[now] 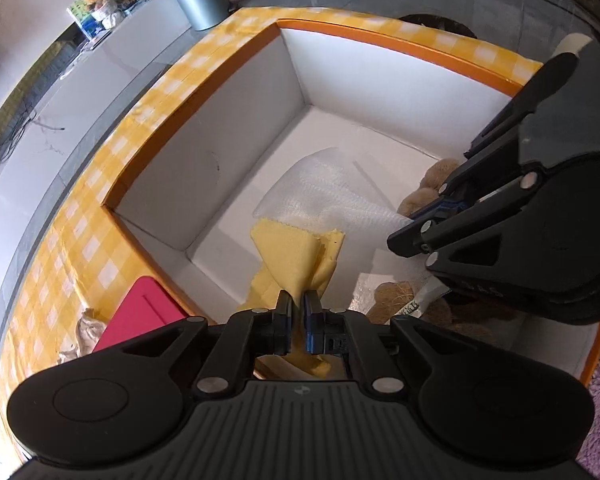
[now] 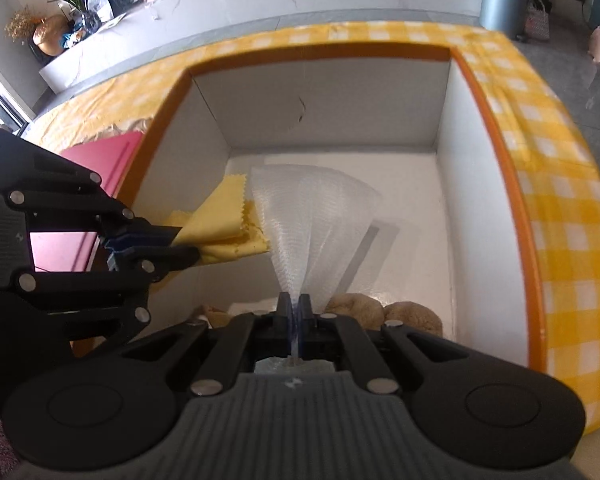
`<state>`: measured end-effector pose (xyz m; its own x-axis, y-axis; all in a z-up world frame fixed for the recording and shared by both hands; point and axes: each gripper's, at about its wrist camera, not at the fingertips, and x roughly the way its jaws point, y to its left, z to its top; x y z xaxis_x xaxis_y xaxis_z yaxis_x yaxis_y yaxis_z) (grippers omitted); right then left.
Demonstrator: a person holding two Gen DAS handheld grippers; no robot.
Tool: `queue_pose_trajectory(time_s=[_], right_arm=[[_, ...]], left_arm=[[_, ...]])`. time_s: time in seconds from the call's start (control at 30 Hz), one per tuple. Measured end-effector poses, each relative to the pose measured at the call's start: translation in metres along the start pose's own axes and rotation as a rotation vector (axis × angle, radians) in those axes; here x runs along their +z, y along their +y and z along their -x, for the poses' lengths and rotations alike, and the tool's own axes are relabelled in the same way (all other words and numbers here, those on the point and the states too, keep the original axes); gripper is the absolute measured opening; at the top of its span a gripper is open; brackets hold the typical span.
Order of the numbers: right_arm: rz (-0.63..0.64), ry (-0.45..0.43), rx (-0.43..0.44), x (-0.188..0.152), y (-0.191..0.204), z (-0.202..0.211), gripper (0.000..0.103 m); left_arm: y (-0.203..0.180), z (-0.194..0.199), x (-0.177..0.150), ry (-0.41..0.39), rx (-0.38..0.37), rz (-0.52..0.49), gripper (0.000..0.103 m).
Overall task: Organize soft objects
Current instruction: 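Open both grippers to drop the cloth and mesh bag into the box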
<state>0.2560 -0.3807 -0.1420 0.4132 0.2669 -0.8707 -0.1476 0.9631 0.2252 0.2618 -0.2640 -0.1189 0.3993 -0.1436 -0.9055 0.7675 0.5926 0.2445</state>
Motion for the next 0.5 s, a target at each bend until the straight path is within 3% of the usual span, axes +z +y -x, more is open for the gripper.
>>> queue_pose_trajectory(time_s=[0.33,0.4,0.5], right_arm=[[0.002,0.012,-0.031,0.0,0.005,0.002,0.012],[0.0,0.007,-0.046,0.0,0.007,0.008,0.037],[0.013,-0.021,-0.083,-0.001,0.012,0.02,0.041]], left_arm=[[-0.002,0.015,-0.001,-0.031,0.011,-0.007,0.028],[-0.001,0.025,-0.002,-0.047,0.006,0.004,0.031],[0.001,0.043,-0.005,-0.072,0.012,0.02,0.031]])
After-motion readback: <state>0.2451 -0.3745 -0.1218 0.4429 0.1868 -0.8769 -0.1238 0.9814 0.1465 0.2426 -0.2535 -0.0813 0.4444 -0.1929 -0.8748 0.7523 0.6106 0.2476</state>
